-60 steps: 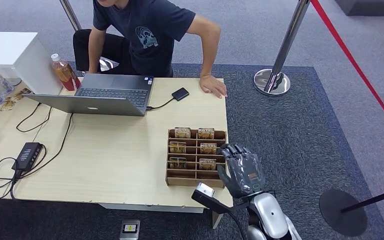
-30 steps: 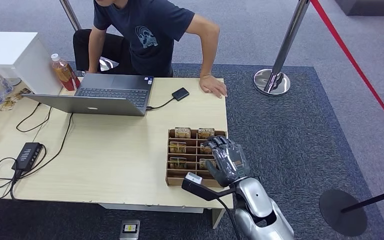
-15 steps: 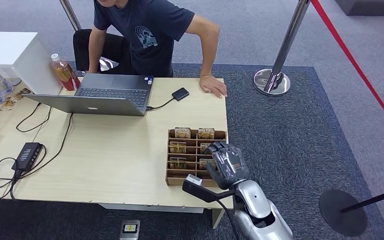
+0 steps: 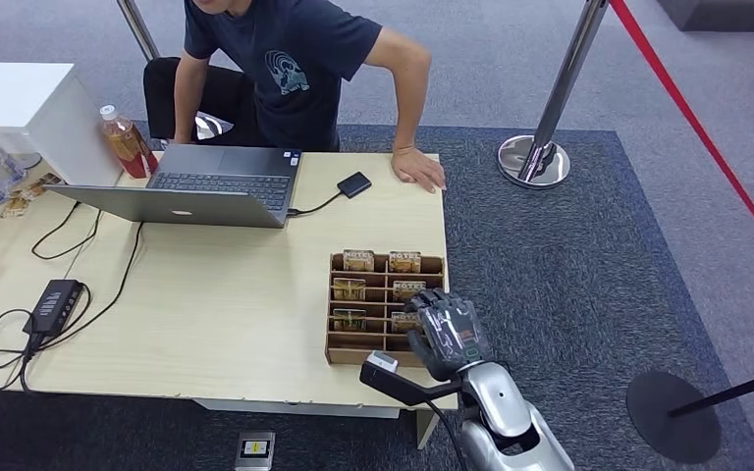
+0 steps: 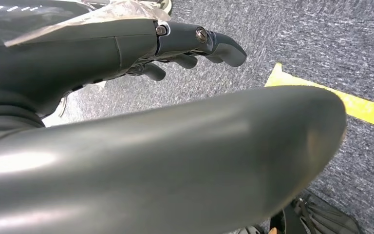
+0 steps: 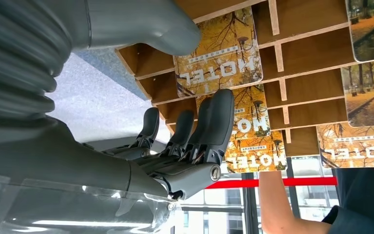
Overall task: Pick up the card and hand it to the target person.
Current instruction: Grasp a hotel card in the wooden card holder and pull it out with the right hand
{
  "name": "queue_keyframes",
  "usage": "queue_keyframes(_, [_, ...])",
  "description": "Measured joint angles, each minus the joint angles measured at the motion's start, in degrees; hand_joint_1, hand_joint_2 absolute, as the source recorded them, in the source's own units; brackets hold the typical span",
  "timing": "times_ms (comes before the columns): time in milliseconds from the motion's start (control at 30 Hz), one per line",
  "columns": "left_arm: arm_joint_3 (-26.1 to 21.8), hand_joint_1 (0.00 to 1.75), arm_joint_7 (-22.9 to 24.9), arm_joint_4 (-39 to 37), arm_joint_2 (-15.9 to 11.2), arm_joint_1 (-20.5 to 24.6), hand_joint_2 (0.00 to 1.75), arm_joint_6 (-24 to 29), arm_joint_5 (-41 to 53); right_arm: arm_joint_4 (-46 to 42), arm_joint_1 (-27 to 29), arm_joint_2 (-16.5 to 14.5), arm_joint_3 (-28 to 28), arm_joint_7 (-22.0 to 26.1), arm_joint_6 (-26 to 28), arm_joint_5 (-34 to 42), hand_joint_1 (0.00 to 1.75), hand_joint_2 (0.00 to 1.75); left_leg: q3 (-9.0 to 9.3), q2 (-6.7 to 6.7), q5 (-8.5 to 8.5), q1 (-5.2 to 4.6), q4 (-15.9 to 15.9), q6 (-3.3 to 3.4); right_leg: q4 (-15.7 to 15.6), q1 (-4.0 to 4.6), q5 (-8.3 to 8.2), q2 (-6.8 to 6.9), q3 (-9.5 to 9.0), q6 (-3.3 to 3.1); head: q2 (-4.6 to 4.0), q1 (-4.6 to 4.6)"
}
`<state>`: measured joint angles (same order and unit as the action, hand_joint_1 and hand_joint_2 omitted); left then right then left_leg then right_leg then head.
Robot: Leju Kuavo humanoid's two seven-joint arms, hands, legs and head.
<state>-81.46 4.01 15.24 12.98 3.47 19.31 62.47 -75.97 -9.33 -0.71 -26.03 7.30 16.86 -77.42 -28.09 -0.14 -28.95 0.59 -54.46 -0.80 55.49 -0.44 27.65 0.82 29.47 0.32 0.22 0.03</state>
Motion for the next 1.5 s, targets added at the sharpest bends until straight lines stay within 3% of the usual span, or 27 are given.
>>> queue_keyframes(267, [0.0, 0.00, 0.7, 0.0, 0.0, 0.0, 0.00, 0.4, 0.0, 0.7, -0.5, -0.3, 0.0, 0.4, 0.5, 0.0, 0.96, 1.75, 0.01, 0.00, 0.00, 0.00, 0.0, 0.00, 0.0, 0.00, 0.00, 0.00, -0.01, 0.00, 0.00, -0.01])
queue_keyframes(833, [0.0, 0.00, -0.2, 0.0, -0.1, -0.1, 0.00, -0.2, 0.7, 2.9, -3.8, -1.4, 0.0, 0.4, 0.6, 0.3, 0.75, 1.75, -0.01, 0.00, 0.00, 0.00, 0.0, 0.00, 0.0, 0.00, 0.00, 0.00, 0.00, 0.00, 0.00, -0.01])
queue_keyframes(1033, [0.1, 0.00, -0.2, 0.0, -0.4, -0.2, 0.00, -1.0, 1.2, 2.9, -3.6, -1.3, 0.1, -0.4, 0.2, 0.2, 0.86, 1.75, 0.00, 0.00, 0.00, 0.00, 0.0, 0.00, 0.0, 0.00, 0.00, 0.00, 0.01, 0.00, 0.00, -0.01])
queue_keyframes(1367, [0.1, 0.00, -0.2, 0.0, -0.9, -0.3, 0.00, -1.3, 1.1, 1.8, -1.2, -0.8, 0.4, -1.0, 0.0, -0.2, 0.91, 1.75, 0.00, 0.00, 0.00, 0.00, 0.0, 0.00, 0.0, 0.00, 0.01, 0.00, 0.02, -0.01, 0.00, 0.01])
queue_keyframes(1500, [0.1, 0.00, -0.2, 0.0, -0.9, -0.4, 0.00, -0.9, 1.0, 1.5, -0.6, -0.6, 0.4, -0.9, 0.3, -0.5, 1.08, 1.75, 0.00, 0.00, -0.01, 0.00, 0.0, 0.00, 0.0, 0.00, 0.01, 0.00, 0.02, -0.01, 0.00, 0.00])
